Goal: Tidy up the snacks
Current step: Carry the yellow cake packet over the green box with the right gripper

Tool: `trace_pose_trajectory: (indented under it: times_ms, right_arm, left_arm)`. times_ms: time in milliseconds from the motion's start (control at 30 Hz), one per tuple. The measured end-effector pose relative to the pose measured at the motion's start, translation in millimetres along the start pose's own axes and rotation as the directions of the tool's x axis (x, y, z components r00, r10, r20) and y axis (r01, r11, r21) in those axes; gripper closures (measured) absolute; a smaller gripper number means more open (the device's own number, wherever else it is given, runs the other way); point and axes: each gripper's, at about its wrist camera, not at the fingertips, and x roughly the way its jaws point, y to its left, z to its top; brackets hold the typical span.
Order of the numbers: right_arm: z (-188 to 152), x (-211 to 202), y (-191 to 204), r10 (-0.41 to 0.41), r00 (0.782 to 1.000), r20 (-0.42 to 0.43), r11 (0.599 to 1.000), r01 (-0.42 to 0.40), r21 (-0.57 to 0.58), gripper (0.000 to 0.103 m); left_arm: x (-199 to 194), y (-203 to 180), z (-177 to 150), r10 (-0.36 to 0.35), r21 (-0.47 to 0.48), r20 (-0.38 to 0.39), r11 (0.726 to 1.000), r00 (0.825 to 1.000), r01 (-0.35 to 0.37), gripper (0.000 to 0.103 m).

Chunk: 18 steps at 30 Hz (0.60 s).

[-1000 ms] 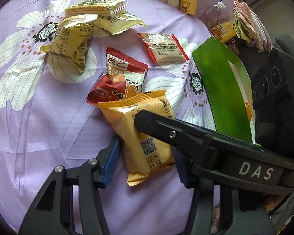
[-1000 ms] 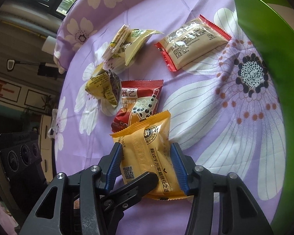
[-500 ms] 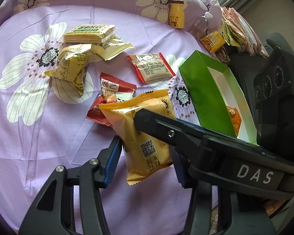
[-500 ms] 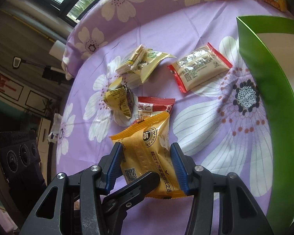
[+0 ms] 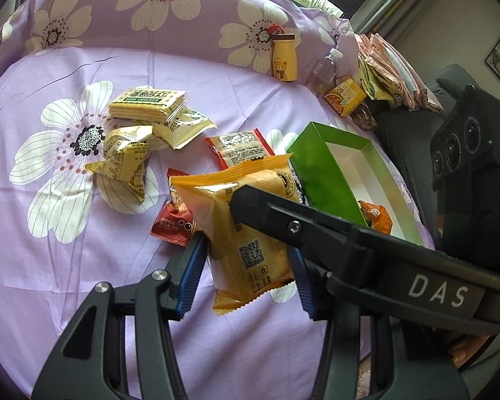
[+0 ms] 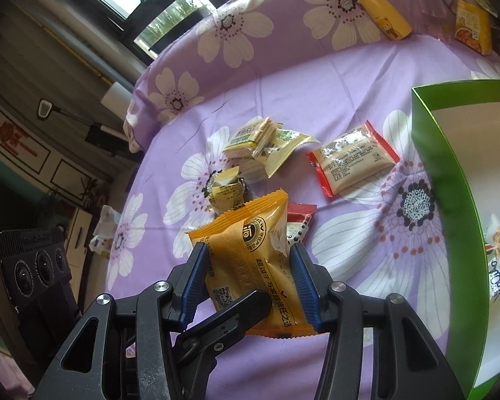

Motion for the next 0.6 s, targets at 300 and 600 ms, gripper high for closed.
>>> trace_pose_trajectory:
  times_ms: [300,600]
  right_arm:
    - [0.5,-7.4,1.9,-0.009,1.0,0.025,1.0,0.009,-0.006,0.05]
    - [2.7,-18.6,6.5,0.0,0.998,0.064,1.0,0.001,-0.011,0.05]
  left_arm:
    - [-4.7,-1.8,0.3,-0.023,0.01,0.02,1.0,1.0,0.023,0.054]
    - [-14.5,-7.6,3.1,-0.03,0.036,0.062,0.999,0.998,0.028,0.055]
